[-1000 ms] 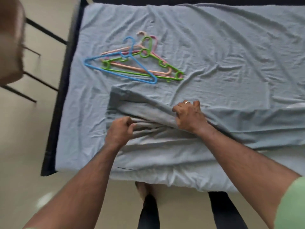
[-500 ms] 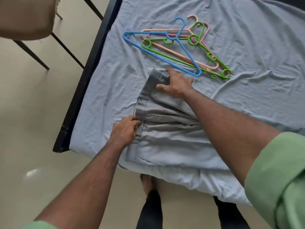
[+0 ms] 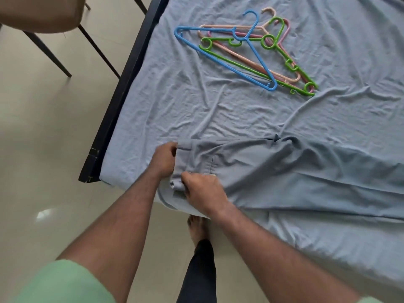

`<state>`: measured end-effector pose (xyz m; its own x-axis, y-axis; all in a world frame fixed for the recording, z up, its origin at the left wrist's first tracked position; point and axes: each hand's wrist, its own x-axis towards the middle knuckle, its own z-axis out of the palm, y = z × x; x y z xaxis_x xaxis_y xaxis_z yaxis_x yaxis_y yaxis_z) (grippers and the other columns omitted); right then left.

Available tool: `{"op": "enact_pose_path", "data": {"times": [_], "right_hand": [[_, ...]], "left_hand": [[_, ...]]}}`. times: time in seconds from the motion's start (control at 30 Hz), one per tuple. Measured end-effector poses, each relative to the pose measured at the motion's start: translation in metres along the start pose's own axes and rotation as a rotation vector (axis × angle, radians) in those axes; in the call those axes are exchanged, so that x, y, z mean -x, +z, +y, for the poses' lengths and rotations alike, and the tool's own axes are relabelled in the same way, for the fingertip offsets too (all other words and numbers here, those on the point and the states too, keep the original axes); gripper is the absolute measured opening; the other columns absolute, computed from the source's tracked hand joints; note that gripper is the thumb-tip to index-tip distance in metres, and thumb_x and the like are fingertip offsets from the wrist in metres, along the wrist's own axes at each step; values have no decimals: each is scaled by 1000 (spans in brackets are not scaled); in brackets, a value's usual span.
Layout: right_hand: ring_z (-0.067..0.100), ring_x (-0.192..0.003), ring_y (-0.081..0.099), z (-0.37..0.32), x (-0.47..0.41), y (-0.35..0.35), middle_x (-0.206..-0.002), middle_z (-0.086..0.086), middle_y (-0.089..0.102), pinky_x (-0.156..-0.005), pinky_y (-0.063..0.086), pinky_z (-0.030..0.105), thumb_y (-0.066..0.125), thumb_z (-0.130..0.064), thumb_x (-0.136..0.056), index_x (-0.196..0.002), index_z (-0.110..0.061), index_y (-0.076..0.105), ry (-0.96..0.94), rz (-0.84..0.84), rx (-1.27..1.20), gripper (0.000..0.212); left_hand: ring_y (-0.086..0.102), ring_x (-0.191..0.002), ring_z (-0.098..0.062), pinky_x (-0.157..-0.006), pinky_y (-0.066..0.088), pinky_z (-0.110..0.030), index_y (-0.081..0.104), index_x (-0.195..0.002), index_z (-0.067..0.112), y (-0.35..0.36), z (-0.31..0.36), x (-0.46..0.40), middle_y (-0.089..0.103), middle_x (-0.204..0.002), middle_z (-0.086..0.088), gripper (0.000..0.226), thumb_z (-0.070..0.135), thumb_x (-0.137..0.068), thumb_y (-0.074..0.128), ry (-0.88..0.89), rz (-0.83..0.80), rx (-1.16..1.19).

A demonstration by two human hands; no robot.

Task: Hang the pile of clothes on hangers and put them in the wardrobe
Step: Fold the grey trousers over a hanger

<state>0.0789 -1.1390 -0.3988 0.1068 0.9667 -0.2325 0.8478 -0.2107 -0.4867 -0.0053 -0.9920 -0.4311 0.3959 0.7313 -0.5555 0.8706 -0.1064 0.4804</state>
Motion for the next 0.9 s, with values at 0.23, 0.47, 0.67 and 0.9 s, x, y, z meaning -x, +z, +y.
{"op": "enact_pose_path", "data": {"times": [0.23, 0.47, 0.67, 0.9], "right_hand": [[27, -77, 63, -5, 18, 49, -79, -1, 60, -72, 50, 50, 68, -20, -83, -86, -22, 59, 79, 14, 48, 9], [25, -100, 53, 21, 47, 26, -111, 0, 51, -79, 41, 43, 67, -13, -66, -116, -23, 51, 106, -70, 205, 54], [26, -89, 51, 85, 98, 16, -97, 1, 50, -73, 35, 42, 67, -13, -70, -97, -21, 50, 210, -17, 380, 33], [26, -80, 55, 110, 122, 16, -77, -3, 56, -71, 33, 41, 63, -12, -69, -80, -21, 60, 222, 48, 315, 15]], "left_hand": [[55, -60, -21, -61, 47, -36, 55, -68, 17, 10, -29, 38, 58, -64, -3, 55, 63, -97, 48, -281, -39, 342], [68, -89, -20, -69, 63, -45, 67, -102, 17, 26, -34, 72, 70, -94, 1, 49, 59, -77, 76, -277, -107, 251], [62, -113, -31, -93, 52, -41, 59, -126, 17, 45, -29, 83, 66, -123, -7, 51, 48, -87, 69, -285, -50, 78], [58, -106, -33, -82, 52, -45, 50, -116, 15, 46, -14, 102, 59, -115, -10, 52, 46, -83, 76, -243, 125, -165]]}}
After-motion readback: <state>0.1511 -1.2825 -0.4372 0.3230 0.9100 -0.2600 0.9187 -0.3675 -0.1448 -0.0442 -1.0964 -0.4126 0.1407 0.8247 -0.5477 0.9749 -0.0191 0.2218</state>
